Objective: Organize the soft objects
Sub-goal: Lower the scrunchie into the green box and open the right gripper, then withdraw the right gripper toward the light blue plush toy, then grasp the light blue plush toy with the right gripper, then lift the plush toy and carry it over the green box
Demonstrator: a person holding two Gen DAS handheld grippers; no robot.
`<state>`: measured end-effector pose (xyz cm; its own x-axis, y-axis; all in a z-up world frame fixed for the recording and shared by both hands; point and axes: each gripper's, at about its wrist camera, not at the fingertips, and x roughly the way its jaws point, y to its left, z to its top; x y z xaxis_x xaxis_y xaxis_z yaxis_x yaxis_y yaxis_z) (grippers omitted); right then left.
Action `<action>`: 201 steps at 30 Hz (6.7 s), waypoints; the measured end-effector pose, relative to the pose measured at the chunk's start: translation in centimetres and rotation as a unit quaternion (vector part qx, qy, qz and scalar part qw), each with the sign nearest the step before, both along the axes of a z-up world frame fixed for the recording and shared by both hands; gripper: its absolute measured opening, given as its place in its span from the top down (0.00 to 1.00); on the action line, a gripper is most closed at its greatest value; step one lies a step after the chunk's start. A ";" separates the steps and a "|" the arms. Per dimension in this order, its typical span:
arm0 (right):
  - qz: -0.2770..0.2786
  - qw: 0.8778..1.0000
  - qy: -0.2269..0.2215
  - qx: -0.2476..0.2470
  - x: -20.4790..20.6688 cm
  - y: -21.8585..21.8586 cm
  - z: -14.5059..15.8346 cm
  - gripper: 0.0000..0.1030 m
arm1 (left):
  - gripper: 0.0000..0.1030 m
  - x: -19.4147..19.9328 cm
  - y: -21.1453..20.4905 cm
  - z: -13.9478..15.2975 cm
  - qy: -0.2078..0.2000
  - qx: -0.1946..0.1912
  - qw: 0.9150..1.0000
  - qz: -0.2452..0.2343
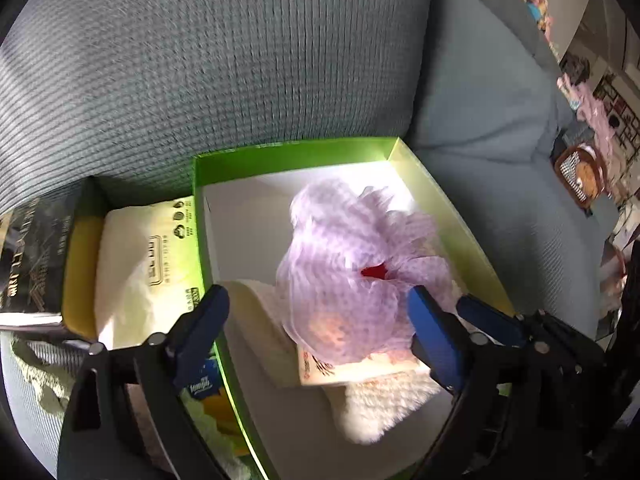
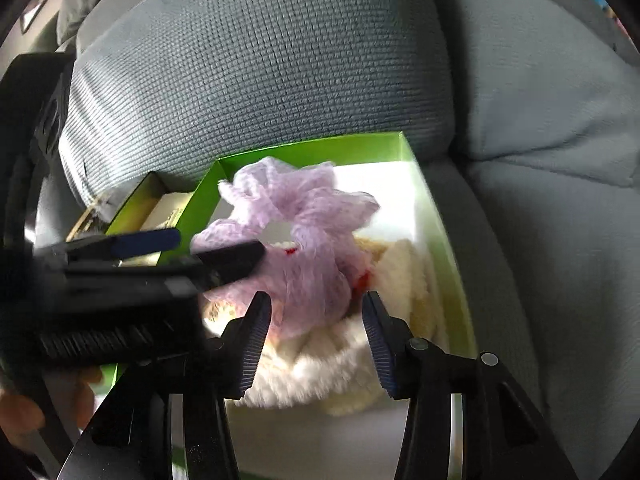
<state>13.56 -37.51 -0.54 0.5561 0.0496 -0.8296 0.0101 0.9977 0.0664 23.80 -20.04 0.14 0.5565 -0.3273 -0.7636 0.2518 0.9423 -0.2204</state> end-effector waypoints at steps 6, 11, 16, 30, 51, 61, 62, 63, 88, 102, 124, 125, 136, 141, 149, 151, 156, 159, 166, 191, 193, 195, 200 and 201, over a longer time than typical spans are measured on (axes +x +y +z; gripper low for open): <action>-0.007 0.998 -0.062 0.017 -4.3 -0.3 2.5 0.38 | 0.01 -5.0 2.3 3.8 -0.048 -0.053 0.997 -0.010; -0.004 0.996 -0.085 0.039 -7.6 0.1 3.8 0.38 | 0.01 -9.4 4.4 5.6 -0.068 -0.065 0.995 -0.014; 0.023 0.994 -0.091 0.054 -9.8 2.3 4.1 0.37 | 0.01 -13.2 7.5 5.4 -0.069 -0.069 0.995 0.007; 0.200 0.976 -0.069 0.051 -15.2 14.3 2.7 0.37 | 0.01 -22.6 21.7 -1.6 -0.036 -0.016 0.990 0.137; 0.053 0.998 0.011 0.043 -5.7 20.9 -3.7 0.39 | 0.01 -24.6 27.4 -3.2 -0.036 -0.087 0.981 0.169; 0.081 0.993 0.019 0.086 -6.9 19.1 -3.6 0.71 | 0.01 -23.6 26.5 -4.5 -0.011 -0.104 0.984 0.143; 0.094 0.991 0.013 0.094 -7.6 19.1 -3.1 0.72 | 0.01 -23.6 26.3 -4.6 -0.010 -0.106 0.984 0.140; 0.112 0.988 0.003 0.102 -8.4 19.3 -2.5 0.72 | 0.01 -23.6 26.2 -4.6 -0.009 -0.108 0.985 0.137; 0.178 0.978 0.050 0.095 -15.1 16.7 -1.9 0.29 | 0.01 -22.9 21.1 -6.5 0.055 -0.166 0.983 0.057; 0.230 0.967 0.059 0.093 -11.8 18.5 -4.8 0.29 | 0.02 -20.8 19.7 -7.4 0.078 -0.177 0.981 0.003; 0.239 0.967 -0.013 0.089 -14.0 18.3 -2.8 0.46 | 0.15 -22.0 16.3 -4.2 0.002 -0.097 0.995 -0.021; 0.237 0.967 -0.022 0.093 -14.2 18.1 -2.4 0.46 | 0.15 -22.1 16.0 -3.7 -0.006 -0.089 0.996 -0.023; 0.210 0.967 -0.100 0.105 -15.7 16.0 1.9 0.46 | 0.15 -22.4 12.2 0.4 -0.083 -0.037 0.995 -0.048; 0.195 0.967 -0.122 0.107 -16.0 14.6 3.2 0.46 | 0.15 -22.4 11.0 1.9 -0.099 -0.027 0.993 -0.061; 0.166 0.966 -0.158 0.115 -16.2 11.8 5.4 0.46 | 0.15 -21.9 7.9 4.2 -0.127 -0.013 0.989 -0.077; 0.161 0.966 -0.166 0.114 -16.0 11.0 6.0 0.46 | 0.15 -21.6 7.0 4.7 -0.134 -0.009 0.988 -0.081; 0.143 0.966 -0.182 0.111 -15.9 9.2 6.8 0.46 | 0.15 -20.9 5.3 5.2 -0.143 -0.004 0.985 -0.093; 0.136 0.967 -0.187 0.111 -15.9 8.3 7.0 0.46 | 0.15 -20.5 4.5 5.5 -0.147 -0.003 0.984 -0.100; 0.122 0.967 -0.197 0.103 -14.7 6.9 7.9 0.46 | 0.15 -18.9 3.3 6.7 -0.147 -0.009 0.983 -0.111; 0.082 0.974 -0.189 0.095 -5.4 2.0 10.0 0.46 | 0.15 -9.1 -0.5 9.0 -0.134 -0.024 0.986 -0.098; 0.080 0.976 -0.178 0.097 -4.8 1.6 9.0 0.46 | 0.15 -8.3 -0.8 7.9 -0.120 -0.025 0.988 -0.096; 0.077 0.978 -0.167 0.101 -4.3 1.2 8.0 0.46 | 0.15 -7.6 -1.0 6.9 -0.110 -0.023 0.989 -0.094; 0.070 0.982 -0.145 0.101 -3.1 0.7 6.0 0.46 | 0.15 -6.1 -1.5 5.0 -0.084 -0.018 0.992 -0.088; 0.070 0.983 -0.141 0.100 -2.9 0.7 5.7 0.46 | 0.15 -5.8 -1.5 4.7 -0.079 -0.021 0.993 -0.085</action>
<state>10.70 -36.80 5.15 0.7386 0.2872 -0.6099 -0.1722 0.9551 0.2413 17.96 -21.49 4.80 0.6023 -0.4570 -0.6545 0.4414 0.8738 -0.2040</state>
